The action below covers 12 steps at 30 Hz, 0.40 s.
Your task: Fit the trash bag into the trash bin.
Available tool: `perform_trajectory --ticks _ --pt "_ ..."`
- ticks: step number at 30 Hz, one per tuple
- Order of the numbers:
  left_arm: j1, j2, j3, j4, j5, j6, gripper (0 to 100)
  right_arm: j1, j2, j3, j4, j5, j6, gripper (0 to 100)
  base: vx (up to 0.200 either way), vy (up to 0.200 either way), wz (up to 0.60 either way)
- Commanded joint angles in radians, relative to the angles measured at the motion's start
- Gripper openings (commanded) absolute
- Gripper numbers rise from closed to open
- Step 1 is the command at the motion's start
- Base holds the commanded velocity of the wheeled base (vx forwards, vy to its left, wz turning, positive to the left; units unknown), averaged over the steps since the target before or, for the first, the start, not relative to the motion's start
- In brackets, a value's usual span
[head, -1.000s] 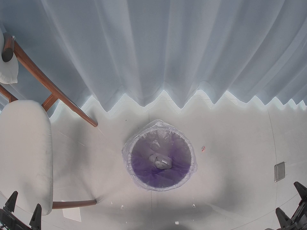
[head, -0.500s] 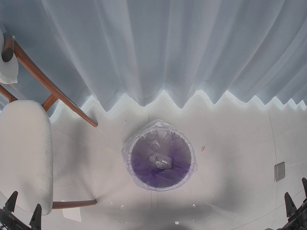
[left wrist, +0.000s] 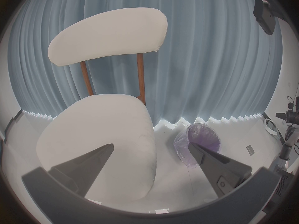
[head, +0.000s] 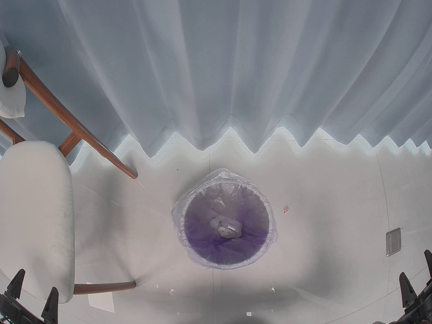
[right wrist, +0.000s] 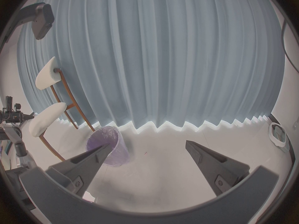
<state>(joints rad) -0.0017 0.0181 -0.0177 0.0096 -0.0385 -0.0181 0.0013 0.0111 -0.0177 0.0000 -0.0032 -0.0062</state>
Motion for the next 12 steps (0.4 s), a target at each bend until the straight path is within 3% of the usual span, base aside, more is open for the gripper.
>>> perform_trajectory --ticks 1,12 --pt "0.0 -0.013 0.018 0.0 0.0 0.0 100 0.0 -0.011 0.016 -0.002 0.0 0.0 100 0.0 0.0 0.0" --pt "0.0 -0.013 0.018 0.0 0.0 0.001 100 0.0 -0.011 0.016 0.0 0.0 0.002 100 0.0 0.0 0.0"
